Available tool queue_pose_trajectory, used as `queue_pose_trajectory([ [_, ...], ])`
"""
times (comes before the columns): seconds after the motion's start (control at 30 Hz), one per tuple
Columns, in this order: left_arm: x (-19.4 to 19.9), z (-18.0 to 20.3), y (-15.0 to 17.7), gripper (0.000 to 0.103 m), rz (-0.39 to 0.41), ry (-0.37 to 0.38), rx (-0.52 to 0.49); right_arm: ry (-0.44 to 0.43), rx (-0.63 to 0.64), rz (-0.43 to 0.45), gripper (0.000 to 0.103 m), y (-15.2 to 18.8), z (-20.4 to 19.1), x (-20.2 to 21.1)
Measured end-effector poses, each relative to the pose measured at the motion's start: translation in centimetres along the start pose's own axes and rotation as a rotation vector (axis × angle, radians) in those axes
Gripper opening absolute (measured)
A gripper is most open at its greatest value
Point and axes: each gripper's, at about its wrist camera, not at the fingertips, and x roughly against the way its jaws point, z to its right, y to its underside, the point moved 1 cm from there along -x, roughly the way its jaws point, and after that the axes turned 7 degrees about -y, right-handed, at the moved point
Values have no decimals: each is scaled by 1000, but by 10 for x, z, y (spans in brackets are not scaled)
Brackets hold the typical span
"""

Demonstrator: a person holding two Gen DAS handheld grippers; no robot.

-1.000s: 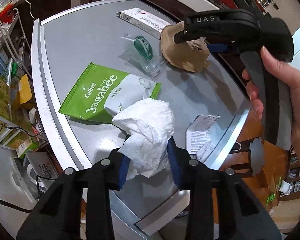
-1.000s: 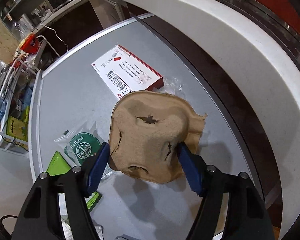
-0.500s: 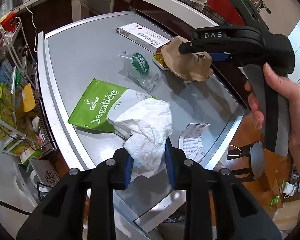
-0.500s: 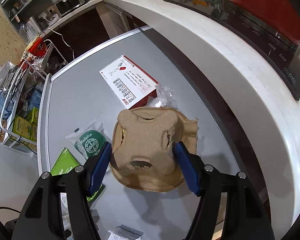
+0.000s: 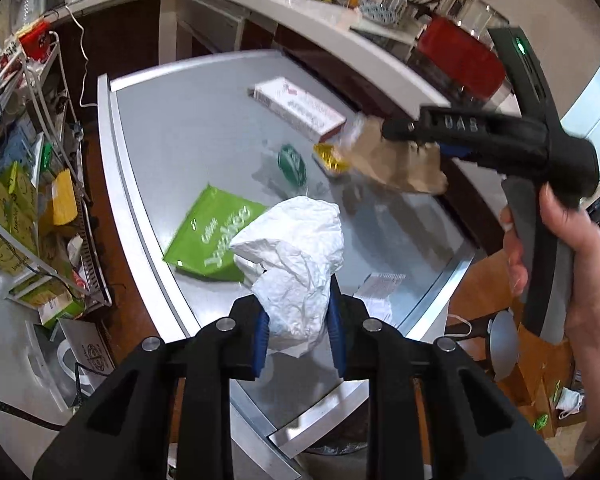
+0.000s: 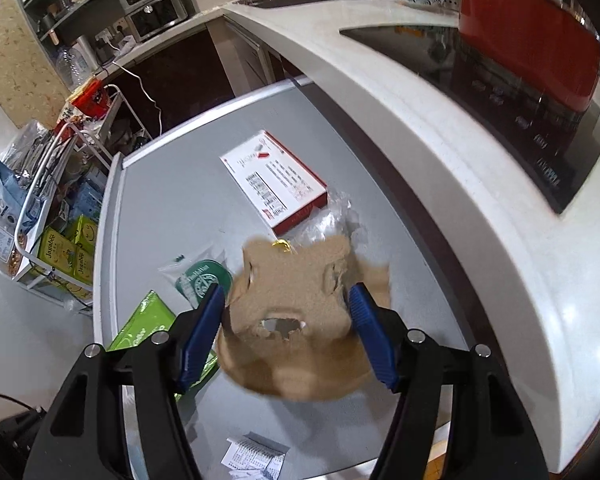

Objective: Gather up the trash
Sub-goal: 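Carry the tissue and cardboard carrier over the bin and release both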

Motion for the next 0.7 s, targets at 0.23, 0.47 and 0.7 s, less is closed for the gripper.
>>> queue_pose_trajectory([
  [0.23, 20, -1, -22, 26, 84, -7, 16, 15, 51, 65, 63, 0, -8, 35],
  [0.47, 38, 7, -31, 26, 143, -9, 14, 15, 66, 91, 63, 7, -7, 56],
  [0.7, 55, 18, -31, 26, 174, -11, -3, -4, 77, 109, 63, 19, -6, 79],
])
